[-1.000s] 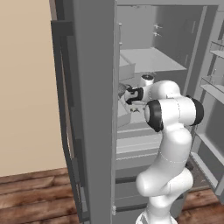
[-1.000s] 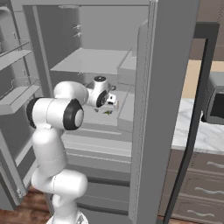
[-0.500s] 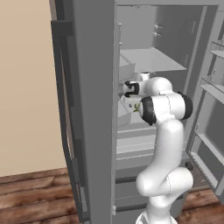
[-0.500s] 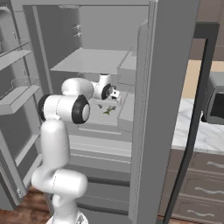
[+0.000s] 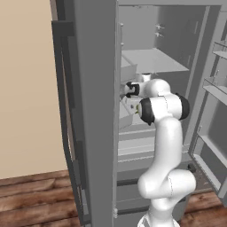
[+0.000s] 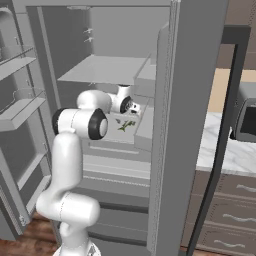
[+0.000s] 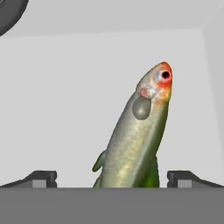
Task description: Take the fish from the fridge and place it on the digital scale on the counter by the fridge. Wait a few seconds for a reading, then move it to the plate on the dining counter.
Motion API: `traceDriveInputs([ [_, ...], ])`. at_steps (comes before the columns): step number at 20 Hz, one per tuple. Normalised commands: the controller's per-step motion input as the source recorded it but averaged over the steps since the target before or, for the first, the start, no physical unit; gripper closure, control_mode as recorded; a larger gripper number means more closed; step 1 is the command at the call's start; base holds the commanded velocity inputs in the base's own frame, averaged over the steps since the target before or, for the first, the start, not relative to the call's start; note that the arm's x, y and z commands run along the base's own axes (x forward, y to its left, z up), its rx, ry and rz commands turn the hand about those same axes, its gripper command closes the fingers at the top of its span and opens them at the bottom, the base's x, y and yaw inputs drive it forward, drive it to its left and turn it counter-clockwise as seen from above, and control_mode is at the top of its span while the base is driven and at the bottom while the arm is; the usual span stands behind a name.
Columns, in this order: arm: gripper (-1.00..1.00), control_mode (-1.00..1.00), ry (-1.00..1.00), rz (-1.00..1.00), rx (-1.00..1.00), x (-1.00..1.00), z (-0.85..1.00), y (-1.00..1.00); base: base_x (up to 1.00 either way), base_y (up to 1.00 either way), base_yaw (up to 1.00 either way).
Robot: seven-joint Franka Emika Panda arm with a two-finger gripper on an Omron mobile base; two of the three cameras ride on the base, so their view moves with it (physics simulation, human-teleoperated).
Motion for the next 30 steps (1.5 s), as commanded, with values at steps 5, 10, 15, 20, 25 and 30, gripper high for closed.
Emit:
traceDriveInputs([
  [5,-1.00,-1.00,-0.05,0.00,0.00,0.00,-0.12,0.00,0.00,0.00,0.00],
  [10,-1.00,-1.00,-0.04,0.00,0.00,0.00,-0.22,0.00,0.00,0.00,0.00],
  [15,-1.00,-1.00,-0.10,0.00,0.00,0.00,-0.17,0.00,0.00,0.00,0.00],
  [20,-1.00,-1.00,-0.15,0.00,0.00,0.02,-0.14,0.00,0.00,0.00,0.00],
  [25,-1.00,-1.00,-0.02,0.00,-0.05,0.00,-0.05,0.00,0.00,0.00,0.00],
  [30,-1.00,-1.00,0.06,0.00,-0.15,0.00,-0.04,0.00,0.00,0.00,0.00],
])
